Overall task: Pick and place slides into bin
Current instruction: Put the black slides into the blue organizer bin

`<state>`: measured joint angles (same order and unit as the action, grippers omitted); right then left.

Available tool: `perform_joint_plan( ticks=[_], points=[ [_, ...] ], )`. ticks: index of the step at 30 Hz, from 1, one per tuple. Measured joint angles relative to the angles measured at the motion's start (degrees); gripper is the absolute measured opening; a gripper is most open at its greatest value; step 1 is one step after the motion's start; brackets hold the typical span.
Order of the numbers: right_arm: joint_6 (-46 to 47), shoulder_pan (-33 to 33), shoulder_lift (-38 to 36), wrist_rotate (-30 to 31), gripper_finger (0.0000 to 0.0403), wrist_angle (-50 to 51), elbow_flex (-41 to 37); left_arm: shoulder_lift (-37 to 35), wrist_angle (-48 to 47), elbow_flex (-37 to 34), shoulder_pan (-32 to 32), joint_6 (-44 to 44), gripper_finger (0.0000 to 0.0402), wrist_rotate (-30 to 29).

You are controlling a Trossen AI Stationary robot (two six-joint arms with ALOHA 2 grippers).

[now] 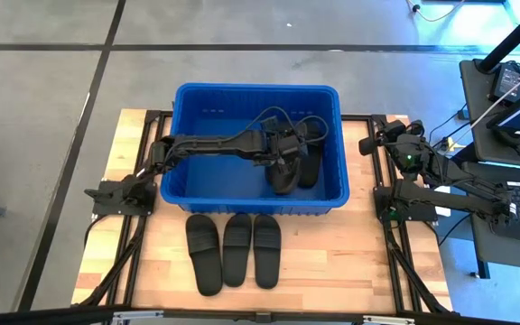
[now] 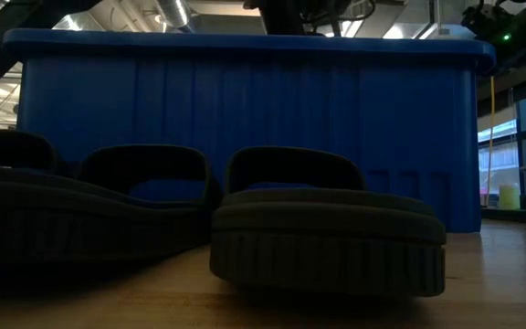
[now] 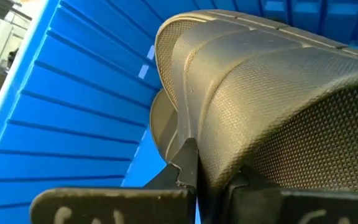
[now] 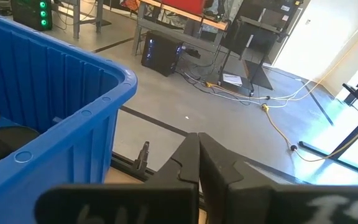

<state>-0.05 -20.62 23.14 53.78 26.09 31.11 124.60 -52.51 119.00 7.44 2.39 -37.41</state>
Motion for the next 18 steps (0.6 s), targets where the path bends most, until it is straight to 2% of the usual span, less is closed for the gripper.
perform_joint_plan(
  ticks=[12,18],
  points=[
    [0.0,0.0,0.0,0.0,0.0020,0.0,0.0,0.0,0.0,0.0,1.1,0.1,0.0006,0.6],
    [0.0,0.0,0.0,0.0,0.0021,0.0,0.0,0.0,3.1,0.0,2.0,0.2,0.0006,0.9]
  ],
)
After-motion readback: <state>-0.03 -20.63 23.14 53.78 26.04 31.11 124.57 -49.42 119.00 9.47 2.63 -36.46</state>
